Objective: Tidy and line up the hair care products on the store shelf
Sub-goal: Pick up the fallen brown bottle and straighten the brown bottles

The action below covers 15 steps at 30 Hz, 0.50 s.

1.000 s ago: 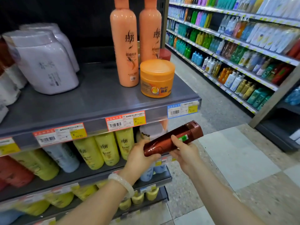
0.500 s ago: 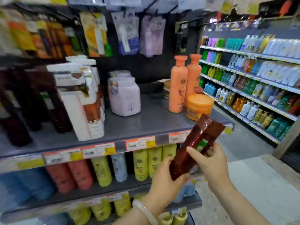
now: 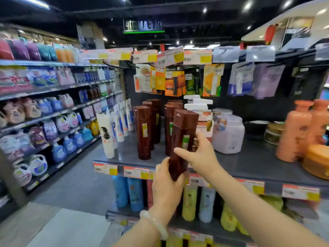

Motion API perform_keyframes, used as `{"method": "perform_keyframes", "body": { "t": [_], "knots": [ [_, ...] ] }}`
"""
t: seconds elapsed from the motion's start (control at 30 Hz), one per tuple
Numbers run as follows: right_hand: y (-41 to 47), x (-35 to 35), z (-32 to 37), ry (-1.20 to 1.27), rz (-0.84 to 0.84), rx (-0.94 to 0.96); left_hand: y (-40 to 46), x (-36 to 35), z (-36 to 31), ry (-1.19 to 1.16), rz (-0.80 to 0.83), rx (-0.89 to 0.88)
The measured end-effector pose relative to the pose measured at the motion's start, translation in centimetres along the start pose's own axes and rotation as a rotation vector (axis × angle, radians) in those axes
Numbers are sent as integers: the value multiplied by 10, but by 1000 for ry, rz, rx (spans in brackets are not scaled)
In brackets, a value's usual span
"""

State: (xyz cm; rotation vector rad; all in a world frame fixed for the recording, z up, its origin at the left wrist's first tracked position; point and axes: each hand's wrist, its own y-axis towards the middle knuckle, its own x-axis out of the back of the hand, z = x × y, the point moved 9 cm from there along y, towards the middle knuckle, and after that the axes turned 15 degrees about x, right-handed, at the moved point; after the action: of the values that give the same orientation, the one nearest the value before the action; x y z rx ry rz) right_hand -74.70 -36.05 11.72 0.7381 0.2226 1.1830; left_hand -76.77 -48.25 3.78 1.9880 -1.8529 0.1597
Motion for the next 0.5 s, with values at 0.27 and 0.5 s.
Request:
{"method": "perform_keyframes", "body": {
  "t": [0.27, 0.5],
  "knots": [
    [53, -51, -5, -81, 99, 20, 58, 18, 3, -78, -66, 115],
    [58, -52, -37, -128, 72, -41, 83, -8, 17, -15, 16, 199]
  ]
}}
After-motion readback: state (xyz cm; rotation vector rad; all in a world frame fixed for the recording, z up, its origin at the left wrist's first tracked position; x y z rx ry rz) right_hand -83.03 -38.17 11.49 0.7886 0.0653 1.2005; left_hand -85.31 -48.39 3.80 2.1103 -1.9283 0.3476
